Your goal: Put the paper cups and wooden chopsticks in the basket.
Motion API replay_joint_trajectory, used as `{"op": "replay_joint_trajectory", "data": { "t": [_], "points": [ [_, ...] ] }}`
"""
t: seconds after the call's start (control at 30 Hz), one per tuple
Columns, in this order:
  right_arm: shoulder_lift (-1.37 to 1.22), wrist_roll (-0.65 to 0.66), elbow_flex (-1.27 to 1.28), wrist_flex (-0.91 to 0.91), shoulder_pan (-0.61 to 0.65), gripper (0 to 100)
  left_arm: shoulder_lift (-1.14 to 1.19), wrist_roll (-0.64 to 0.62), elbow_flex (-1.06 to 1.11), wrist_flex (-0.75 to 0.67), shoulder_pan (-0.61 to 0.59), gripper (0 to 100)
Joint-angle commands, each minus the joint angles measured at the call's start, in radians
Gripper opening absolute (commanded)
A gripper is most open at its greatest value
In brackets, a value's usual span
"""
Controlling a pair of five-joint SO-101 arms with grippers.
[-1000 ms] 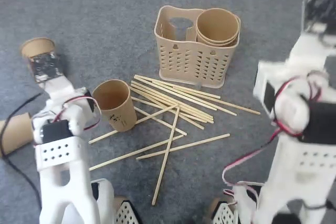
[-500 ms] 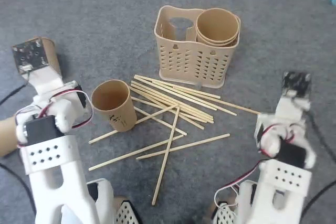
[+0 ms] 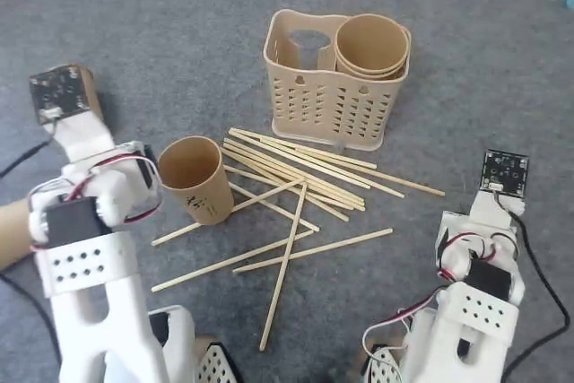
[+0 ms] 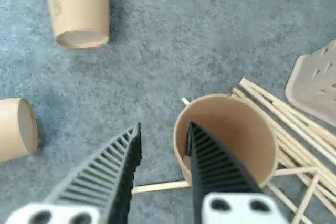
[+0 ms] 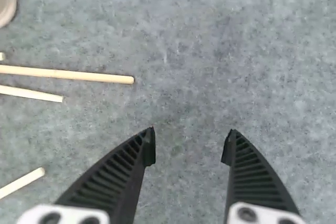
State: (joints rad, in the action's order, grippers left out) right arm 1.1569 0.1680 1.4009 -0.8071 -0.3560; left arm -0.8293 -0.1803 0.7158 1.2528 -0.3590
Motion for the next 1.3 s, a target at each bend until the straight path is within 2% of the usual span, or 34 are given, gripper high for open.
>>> {"op": "replay_joint_trajectory", "data": {
  "t": [0.0,0.2,0.4,0.7,1.07,1.13,1.23,1.27],
  "points": [
    [0.024,0.018,-0.005,0.022,-0.012,21.9,0.002,-0.002,0.041,-0.089,0.072,14],
    [0.024,0.018,-0.005,0.022,-0.013,21.9,0.002,-0.084,0.131,-0.18,0.14,14],
    [0.024,0.018,-0.005,0.022,-0.015,21.9,0.002,-0.081,0.179,-0.195,0.135,14],
    [0.022,0.018,-0.005,0.022,-0.015,21.9,0.011,-0.081,0.188,-0.196,0.049,14],
    [0.022,0.018,-0.005,0.024,-0.01,21.9,0.362,-0.084,0.111,-0.288,0.054,13],
    [0.022,0.018,-0.005,0.027,-0.01,21.9,0.356,-0.087,0.105,-0.287,0.055,10],
    [0.022,0.018,-0.005,0.03,-0.013,21.9,0.304,-0.087,0.099,-0.258,0.057,0],
    [0.022,0.018,-0.005,0.031,-0.013,21.9,0.275,-0.087,0.097,-0.239,0.068,1]
  ]
}}
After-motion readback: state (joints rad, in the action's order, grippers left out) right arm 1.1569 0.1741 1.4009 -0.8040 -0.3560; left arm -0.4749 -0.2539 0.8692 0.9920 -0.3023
